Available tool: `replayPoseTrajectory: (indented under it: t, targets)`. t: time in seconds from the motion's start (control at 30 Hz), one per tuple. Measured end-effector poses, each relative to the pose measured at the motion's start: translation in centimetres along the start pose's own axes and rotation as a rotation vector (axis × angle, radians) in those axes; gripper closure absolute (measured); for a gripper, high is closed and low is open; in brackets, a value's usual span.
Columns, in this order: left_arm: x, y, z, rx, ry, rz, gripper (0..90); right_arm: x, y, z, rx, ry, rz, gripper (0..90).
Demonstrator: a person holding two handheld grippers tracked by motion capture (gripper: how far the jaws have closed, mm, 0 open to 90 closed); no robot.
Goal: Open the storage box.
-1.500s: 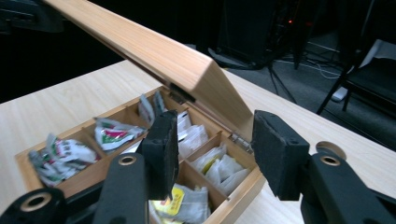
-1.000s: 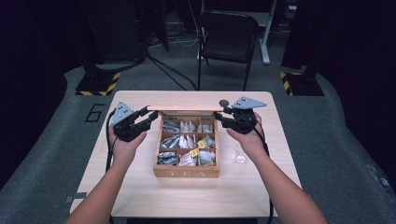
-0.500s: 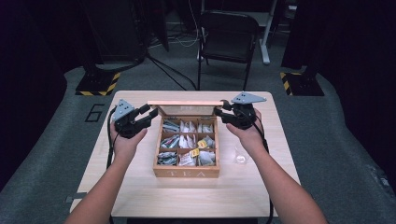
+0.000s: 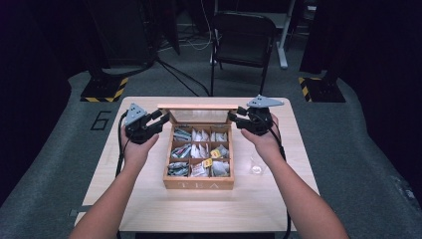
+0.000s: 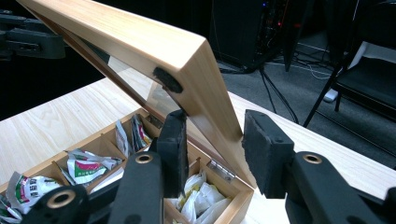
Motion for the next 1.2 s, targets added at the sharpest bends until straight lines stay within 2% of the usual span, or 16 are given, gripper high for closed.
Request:
replayPoseTrajectory:
  t: [0.13,0.27,0.47,0.6,1.2]
  targets:
    - [-0.2,0.2,0.1,-0.013,0.005,-0.004,63.1,-0.1,0.2,-0.2,0.002,-0.002,-0.001,60.3]
    - [-0.4,0.2,0.3,0.000,-0.002,-0.012,63.2,-0.2,0.3,-0.3,0.002,-0.013,-0.008,60.5]
    - [-0.9,0.6,0.4,-0.006,-0.004,0.006,62.8,-0.3,0.5,-0.5,0.004,-0.012,-0.010,60.6]
    - [-1.1,1.0,0.3,-0.029,0.010,0.005,63.2,-0.4,0.6,-0.7,-0.003,-0.012,-0.016,60.7]
    - [-1.9,1.6,0.8,0.000,0.004,0.013,63.5,-0.9,1.3,-1.5,-0.010,-0.021,-0.015,61.0]
Point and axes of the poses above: each handheld gripper's, and its own axes: x roughly backward along the jaws, y roughly out of its top, z roughly to its left, the point moved 2 cm from there along -x, roughly forward along the jaws, and after that the axes turned 14 degrees about y, right-handed, at the moved point
